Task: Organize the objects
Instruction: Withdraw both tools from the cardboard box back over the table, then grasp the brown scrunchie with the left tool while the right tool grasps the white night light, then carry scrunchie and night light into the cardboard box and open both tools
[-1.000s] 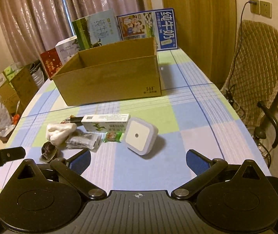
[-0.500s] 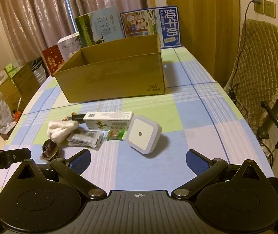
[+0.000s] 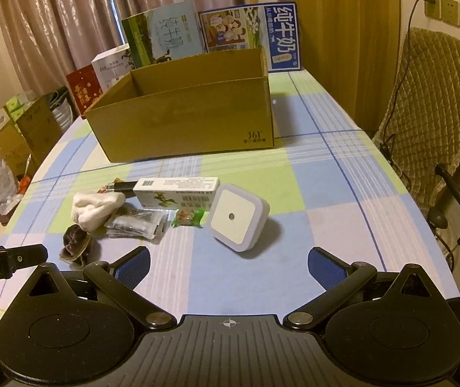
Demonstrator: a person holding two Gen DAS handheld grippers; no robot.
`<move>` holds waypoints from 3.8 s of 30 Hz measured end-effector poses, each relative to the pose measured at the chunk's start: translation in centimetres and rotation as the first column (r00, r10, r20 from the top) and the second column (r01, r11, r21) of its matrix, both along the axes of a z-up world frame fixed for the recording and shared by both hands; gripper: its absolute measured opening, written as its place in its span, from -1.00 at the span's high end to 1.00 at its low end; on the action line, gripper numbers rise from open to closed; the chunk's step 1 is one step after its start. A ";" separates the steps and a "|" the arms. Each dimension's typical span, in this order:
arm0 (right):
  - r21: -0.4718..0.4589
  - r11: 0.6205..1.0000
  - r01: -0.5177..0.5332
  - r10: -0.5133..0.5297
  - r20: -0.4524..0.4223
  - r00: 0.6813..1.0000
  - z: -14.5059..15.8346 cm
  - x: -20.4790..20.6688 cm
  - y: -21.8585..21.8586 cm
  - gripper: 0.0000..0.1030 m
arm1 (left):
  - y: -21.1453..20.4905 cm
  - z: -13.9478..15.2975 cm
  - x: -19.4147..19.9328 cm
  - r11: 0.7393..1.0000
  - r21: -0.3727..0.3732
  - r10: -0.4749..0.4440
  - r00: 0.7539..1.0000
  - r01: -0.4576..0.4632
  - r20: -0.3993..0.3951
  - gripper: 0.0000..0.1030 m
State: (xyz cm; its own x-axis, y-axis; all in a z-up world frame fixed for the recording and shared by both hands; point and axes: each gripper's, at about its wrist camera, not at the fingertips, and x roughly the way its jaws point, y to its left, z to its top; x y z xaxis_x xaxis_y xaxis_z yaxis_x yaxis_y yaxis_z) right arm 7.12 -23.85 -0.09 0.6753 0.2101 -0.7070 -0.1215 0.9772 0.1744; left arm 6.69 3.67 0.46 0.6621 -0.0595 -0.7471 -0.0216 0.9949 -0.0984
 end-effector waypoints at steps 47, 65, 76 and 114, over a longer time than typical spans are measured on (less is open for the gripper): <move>-0.033 0.993 0.109 -0.112 -0.084 0.990 -6.4 7.6 3.2 -0.85 | -0.4 -5.6 8.0 0.886 0.020 -0.458 0.881 0.464 -0.118 0.54; -0.049 0.998 0.025 -0.030 -0.115 0.993 -7.7 10.5 2.8 -0.23 | -1.7 -6.0 8.7 0.909 -0.032 -0.418 0.905 0.416 -0.084 0.54; -0.141 0.990 0.010 -0.020 -0.074 0.997 -7.4 8.1 2.2 -0.45 | -2.1 -5.7 8.0 0.913 -0.054 -0.407 0.910 0.404 -0.078 0.54; -0.045 0.996 -0.077 0.081 0.092 0.992 0.8 2.9 3.9 -0.21 | -3.3 0.9 4.2 0.961 -0.026 -0.276 0.961 0.276 0.001 0.54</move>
State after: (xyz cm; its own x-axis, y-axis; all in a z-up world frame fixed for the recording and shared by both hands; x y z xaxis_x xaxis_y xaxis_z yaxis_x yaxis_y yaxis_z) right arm 10.00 -20.00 0.68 0.7216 0.2377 -0.6503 -0.2129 0.9699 0.1183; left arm 10.85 0.37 1.31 0.6153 -0.2587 -0.7446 0.2536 0.9594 -0.1238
